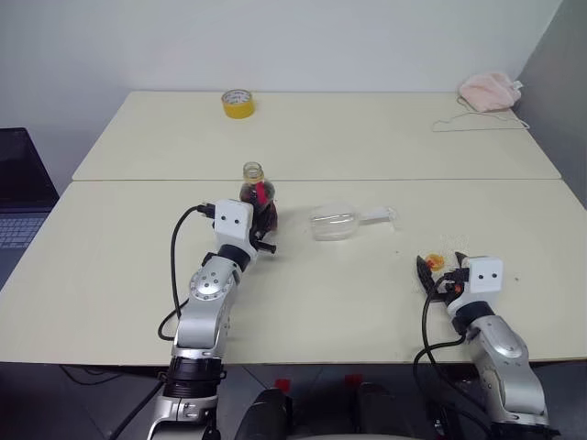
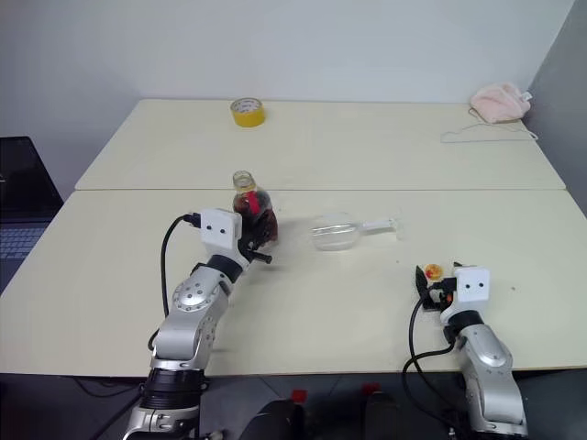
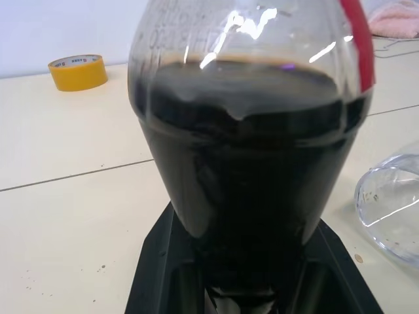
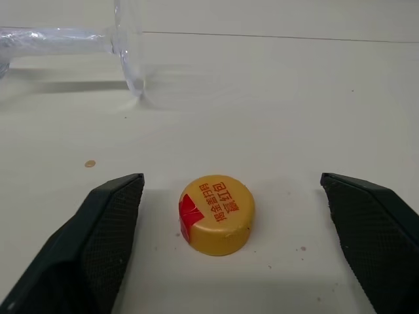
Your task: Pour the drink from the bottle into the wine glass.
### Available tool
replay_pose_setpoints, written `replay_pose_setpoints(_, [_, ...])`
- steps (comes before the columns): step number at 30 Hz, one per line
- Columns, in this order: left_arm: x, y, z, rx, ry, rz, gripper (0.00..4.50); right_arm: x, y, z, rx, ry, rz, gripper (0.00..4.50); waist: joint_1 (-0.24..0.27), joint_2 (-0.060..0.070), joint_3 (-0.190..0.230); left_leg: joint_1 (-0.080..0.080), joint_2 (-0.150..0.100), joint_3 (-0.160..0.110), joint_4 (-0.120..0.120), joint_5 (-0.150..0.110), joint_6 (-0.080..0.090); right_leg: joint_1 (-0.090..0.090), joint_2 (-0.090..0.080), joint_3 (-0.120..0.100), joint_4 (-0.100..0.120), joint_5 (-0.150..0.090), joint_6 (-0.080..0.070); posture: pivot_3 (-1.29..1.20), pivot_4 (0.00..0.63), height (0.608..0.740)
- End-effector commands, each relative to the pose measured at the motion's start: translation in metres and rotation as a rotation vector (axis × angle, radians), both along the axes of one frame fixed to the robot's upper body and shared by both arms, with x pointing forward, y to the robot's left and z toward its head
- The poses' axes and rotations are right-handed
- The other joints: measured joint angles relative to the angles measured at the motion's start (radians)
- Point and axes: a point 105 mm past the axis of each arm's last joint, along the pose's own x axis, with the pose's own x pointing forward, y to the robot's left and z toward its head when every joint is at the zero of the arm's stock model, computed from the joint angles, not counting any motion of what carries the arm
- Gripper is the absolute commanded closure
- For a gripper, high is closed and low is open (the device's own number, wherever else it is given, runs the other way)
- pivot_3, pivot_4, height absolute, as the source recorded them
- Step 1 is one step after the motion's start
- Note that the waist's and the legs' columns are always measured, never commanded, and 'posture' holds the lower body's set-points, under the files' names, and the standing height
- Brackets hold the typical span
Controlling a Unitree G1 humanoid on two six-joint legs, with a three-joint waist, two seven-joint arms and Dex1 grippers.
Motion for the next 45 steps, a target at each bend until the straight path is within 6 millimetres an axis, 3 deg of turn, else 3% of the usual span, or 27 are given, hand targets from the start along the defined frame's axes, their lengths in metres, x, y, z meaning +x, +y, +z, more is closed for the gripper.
replay_pose_setpoints(1, [-0.001, -0.002, 0.021, -0.005, -0.087, -0.007, 3.64, -0.003, 0.001, 0.003, -0.011, -0.024, 0.014, 0.0, 0.0, 0.0, 0.0, 0.0, 0.0, 0.0, 0.0, 0.0, 0.0, 0.0, 0.0, 0.0, 0.0, 0.0, 0.0, 0.0, 0.15, 0.74])
replay_pose_setpoints(4, [0.0, -0.001, 0.021, -0.006, -0.087, -0.003, 3.64, -0.002, 0.007, 0.021, -0.065, -0.122, 0.048, 0.0, 0.0, 0.0, 0.0, 0.0, 0.0, 0.0, 0.0, 0.0, 0.0, 0.0, 0.0, 0.0, 0.0, 0.0, 0.0, 0.0, 0.15, 0.74])
replay_pose_setpoints(7, [0.001, 0.004, 0.02, -0.011, -0.084, 0.015, 3.64, -0.004, 0.045, 0.058, -0.089, -0.269, 0.24, 0.0, -0.001, 0.001, 0.0, 0.0, 0.0, 0.001, 0.0, 0.0, 0.0, -0.001, 0.0, 0.001, 0.0, 0.0, 0.0, 0.0, 0.15, 0.74])
replay_pose_setpoints(12, [0.005, 0.013, 0.02, -0.024, -0.082, 0.044, 3.64, -0.02, 0.089, 0.078, -0.135, -0.308, 0.564, 0.0, 0.001, 0.001, 0.0, -0.001, 0.0, 0.0, 0.0, 0.0, 0.0, 0.0, 0.0, 0.0, -0.001, 0.0, 0.0, 0.0, 0.15, 0.74])
replay_pose_setpoints(18, [0.012, 0.029, 0.015, -0.036, -0.078, 0.092, 3.64, -0.023, 0.118, 0.088, -0.127, -0.269, 0.78, 0.0, 0.003, 0.0, 0.001, 0.0, 0.0, -0.001, 0.001, 0.0, 0.0, 0.001, 0.0, -0.001, -0.003, 0.0, 0.0, 0.0, 0.15, 0.74])
replay_pose_setpoints(24, [0.022, 0.041, 0.014, -0.035, -0.091, 0.117, 3.64, -0.014, 0.142, 0.105, -0.109, -0.27, 0.879, 0.0, 0.002, -0.001, 0.002, -0.001, 0.0, -0.001, 0.0, 0.0, 0.0, 0.001, 0.0, -0.002, -0.003, 0.0, 0.0, 0.0, 0.15, 0.74])
replay_pose_setpoints(35, [0.045, 0.053, 0.016, -0.039, -0.114, 0.146, 3.64, -0.004, 0.174, 0.119, -0.089, -0.271, 0.967, 0.0, 0.001, -0.002, 0.002, -0.001, -0.001, -0.002, 0.001, 0.0, 0.0, 0.0, -0.001, -0.002, -0.002, 0.0, 0.0, 0.0, 0.15, 0.74])
replay_pose_setpoints(45, [0.048, 0.069, 0.004, -0.051, -0.079, 0.187, 3.64, -0.005, 0.19, 0.12, -0.09, -0.256, 0.998, 0.0, -0.001, -0.002, 0.002, -0.001, -0.001, -0.002, 0.001, 0.0, 0.0, -0.001, -0.001, -0.002, -0.002, 0.0, 0.0, 0.0, 0.15, 0.74])
